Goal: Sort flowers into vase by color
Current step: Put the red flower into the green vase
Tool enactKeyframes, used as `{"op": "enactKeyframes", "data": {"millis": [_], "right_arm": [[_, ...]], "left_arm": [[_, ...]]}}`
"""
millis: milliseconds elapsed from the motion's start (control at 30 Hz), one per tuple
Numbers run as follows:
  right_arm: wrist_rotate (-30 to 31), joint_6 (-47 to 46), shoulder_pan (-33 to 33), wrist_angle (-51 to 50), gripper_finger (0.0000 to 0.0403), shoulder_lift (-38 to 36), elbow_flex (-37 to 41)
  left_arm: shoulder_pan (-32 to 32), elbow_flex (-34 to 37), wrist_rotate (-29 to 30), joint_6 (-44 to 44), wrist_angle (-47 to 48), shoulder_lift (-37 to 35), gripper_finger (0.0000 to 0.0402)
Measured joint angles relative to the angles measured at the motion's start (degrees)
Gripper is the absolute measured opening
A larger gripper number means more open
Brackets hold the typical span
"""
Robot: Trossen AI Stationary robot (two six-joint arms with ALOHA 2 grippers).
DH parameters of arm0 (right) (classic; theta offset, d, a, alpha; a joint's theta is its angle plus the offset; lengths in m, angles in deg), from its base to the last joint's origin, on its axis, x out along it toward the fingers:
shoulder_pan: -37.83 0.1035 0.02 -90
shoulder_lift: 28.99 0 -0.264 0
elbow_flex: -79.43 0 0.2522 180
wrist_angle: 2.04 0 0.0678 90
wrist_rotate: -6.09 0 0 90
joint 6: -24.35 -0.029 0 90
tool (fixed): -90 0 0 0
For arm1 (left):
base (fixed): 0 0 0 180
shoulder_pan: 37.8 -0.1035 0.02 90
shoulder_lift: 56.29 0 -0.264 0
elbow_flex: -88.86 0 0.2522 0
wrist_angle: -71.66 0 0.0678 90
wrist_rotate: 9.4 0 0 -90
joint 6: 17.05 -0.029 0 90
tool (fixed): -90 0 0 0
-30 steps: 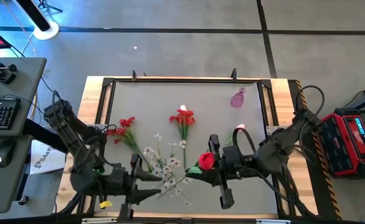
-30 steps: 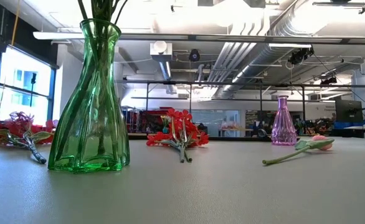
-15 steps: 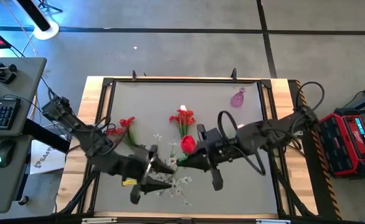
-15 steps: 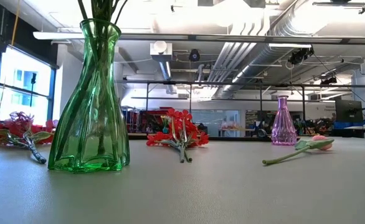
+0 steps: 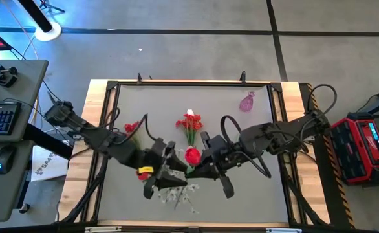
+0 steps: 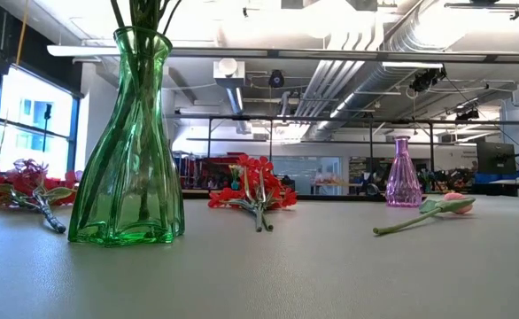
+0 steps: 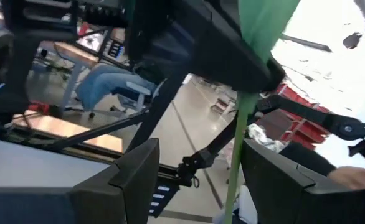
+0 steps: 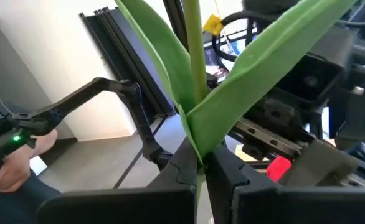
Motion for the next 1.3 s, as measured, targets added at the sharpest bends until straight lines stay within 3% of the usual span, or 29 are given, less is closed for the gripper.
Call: {"op": "enactKeyframes", "data": {"millis": [267,767,1033,1167,1300], "right_arm": [[-0.1,-0.5,-0.6,-2.2,0.0,0.0,0.0],[-0.1,-0.4,-0.5,-2.6,0.0005,0.0,0.0],[-2.6,-1.4,-0.4,-2.7,0.0083,-0.3,0.0],[-5.3,-5.6,-0.6,-4.2,0.0122,-3.4,0.0],[0.7,-9.6,0.6,-7.8,0.0138,-7.9,0.0]], "left_arm": [[-1.8,0.0,-4.4,-0.5,-3.4,1.9,0.0191],[-1.7,0.0,-5.2,-6.9,-3.7,1.5,0.0015],[-1.7,0.0,-5.5,-12.2,-3.4,0.4,0.0002],[-1.2,0.0,-1.9,-16.6,-3.2,-2.0,0.0001],[-0.7,0.0,2.9,-22.8,-3.1,-5.1,0.0001]]}}
